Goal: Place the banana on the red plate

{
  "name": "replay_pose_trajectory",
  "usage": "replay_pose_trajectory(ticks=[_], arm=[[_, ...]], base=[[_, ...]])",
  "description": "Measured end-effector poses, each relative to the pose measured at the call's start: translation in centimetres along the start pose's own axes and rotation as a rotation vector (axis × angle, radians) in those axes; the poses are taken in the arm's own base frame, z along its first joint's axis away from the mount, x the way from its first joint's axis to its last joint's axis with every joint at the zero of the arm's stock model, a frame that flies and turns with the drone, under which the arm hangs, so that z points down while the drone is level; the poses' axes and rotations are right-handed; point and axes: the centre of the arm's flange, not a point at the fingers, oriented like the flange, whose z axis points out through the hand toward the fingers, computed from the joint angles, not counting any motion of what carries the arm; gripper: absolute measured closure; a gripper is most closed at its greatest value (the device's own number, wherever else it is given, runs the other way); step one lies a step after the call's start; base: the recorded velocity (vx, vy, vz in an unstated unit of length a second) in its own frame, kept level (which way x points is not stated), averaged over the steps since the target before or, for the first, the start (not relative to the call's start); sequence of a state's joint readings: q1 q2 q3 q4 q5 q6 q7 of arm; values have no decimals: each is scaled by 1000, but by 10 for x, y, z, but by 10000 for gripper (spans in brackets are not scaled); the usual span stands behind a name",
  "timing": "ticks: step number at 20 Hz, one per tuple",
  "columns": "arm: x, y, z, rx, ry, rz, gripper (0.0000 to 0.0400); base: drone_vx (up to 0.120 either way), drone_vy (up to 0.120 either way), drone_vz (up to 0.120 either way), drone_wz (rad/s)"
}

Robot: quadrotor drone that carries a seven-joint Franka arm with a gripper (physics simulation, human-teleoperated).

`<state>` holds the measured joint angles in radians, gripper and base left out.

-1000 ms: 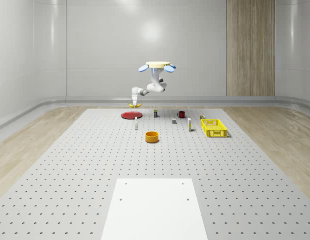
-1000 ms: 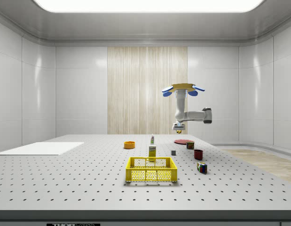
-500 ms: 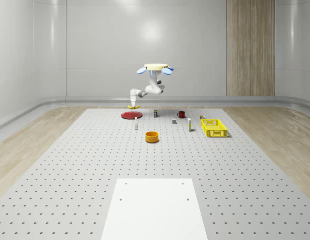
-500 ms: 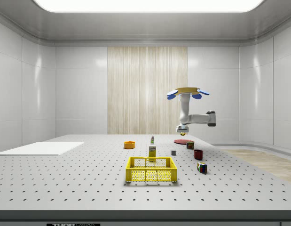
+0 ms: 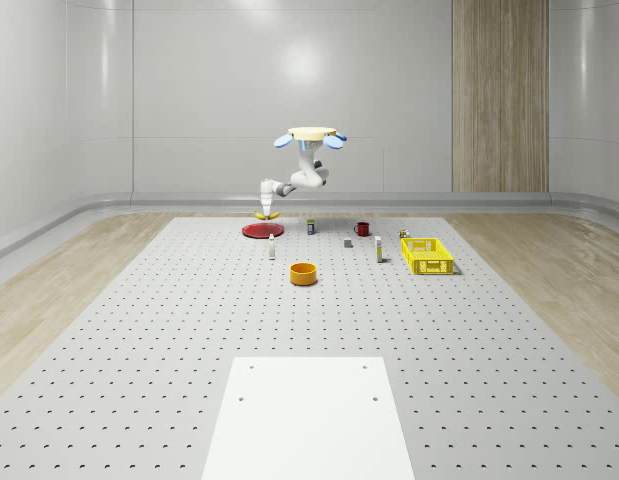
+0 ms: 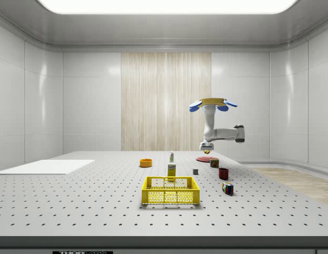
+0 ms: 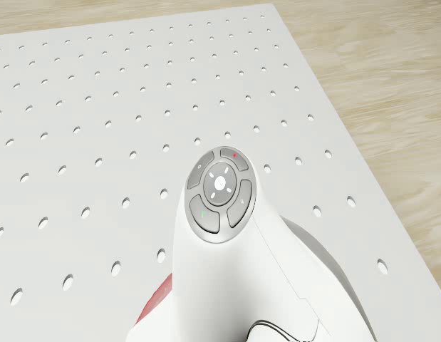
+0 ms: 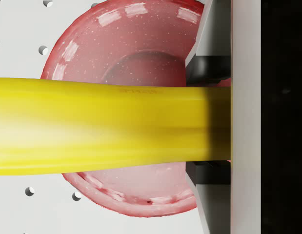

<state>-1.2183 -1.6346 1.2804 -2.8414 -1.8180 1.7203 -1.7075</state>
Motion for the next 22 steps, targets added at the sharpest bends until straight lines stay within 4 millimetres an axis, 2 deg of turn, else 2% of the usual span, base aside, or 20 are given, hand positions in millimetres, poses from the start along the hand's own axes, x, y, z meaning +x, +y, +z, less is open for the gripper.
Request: replay_pose_trajectory(ticks=[15,16,17,19,22], arm=[[-1,0,59,0,1,0,199],[-1,0,61,0,0,0,185],[-1,0,63,1,-1,-8,144],[-1,-1,66,2,-4,-24,87],[-1,-1,64,4,-6,-39,41]], base=[[0,0,0,0],[0,0,0,0],[0,0,0,0],[0,0,0,0],[0,0,0,0]])
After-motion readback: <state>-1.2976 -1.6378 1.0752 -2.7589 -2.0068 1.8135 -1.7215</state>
